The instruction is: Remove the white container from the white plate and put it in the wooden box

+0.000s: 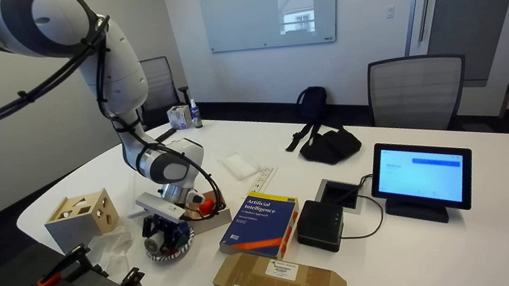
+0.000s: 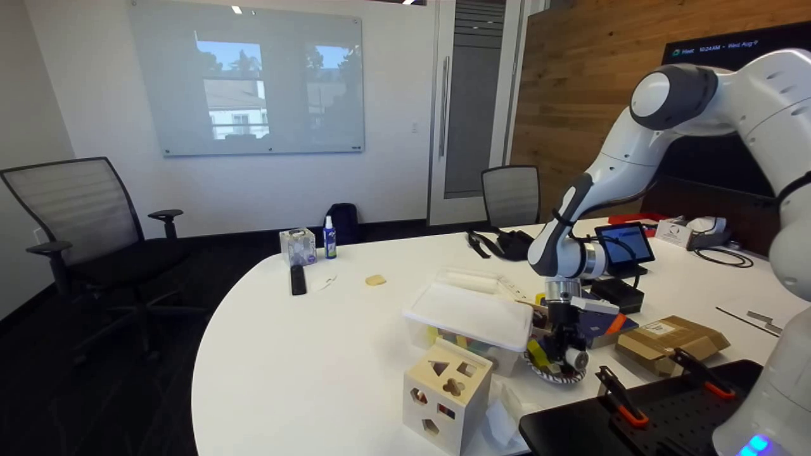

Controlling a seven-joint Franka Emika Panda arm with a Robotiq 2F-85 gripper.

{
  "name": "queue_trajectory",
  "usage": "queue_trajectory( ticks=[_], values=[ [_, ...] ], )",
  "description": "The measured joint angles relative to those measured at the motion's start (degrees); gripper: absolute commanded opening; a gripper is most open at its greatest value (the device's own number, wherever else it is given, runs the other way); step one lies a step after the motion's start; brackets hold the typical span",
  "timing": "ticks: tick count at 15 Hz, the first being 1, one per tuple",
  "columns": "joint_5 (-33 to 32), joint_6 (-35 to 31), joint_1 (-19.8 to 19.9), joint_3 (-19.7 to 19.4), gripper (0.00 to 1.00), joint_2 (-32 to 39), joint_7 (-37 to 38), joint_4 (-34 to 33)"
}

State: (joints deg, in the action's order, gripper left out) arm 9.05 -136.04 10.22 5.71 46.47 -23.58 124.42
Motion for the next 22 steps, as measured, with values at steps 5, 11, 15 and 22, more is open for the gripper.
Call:
queue_trajectory(
  ticks=[5,11,15,22],
  values=[
    [0.0,2.0,0.7,1.4,0.02,-3.7,0.0,1.2],
    [0.1,5.6,2.0,1.2,0.02,-11.8,0.0,3.9],
    [0.1,6.7,3.6,-1.3,0.02,-15.4,-0.1,2.4],
    [0.6,7.5,3.8,-3.0,0.02,-12.1,0.1,-7.1]
  ],
)
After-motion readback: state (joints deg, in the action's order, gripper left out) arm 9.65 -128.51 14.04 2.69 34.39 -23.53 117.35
